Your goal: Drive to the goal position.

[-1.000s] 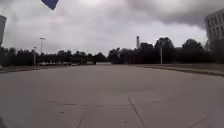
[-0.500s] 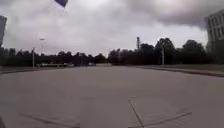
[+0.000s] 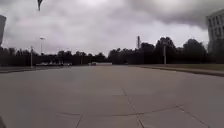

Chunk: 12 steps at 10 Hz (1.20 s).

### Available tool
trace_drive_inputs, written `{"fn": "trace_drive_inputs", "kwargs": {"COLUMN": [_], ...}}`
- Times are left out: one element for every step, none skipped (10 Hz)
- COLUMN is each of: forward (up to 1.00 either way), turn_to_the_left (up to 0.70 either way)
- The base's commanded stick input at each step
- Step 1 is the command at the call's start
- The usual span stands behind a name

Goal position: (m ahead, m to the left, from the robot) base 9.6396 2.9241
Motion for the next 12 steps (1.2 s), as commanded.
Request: {"fn": "trace_drive_inputs", "kwargs": {"forward": [1.00, 1.00, 1.00, 1.00, 1.00, 1.00, 1.00, 1.00, 1.00, 1.00, 1.00, 1.00], "turn_to_the_left": [-0.04, -0.04, -0.04, -0.04, -0.07, -0.10, -0.10, -0.10, -0.10, -0.04, -0.05, -0.04]}}
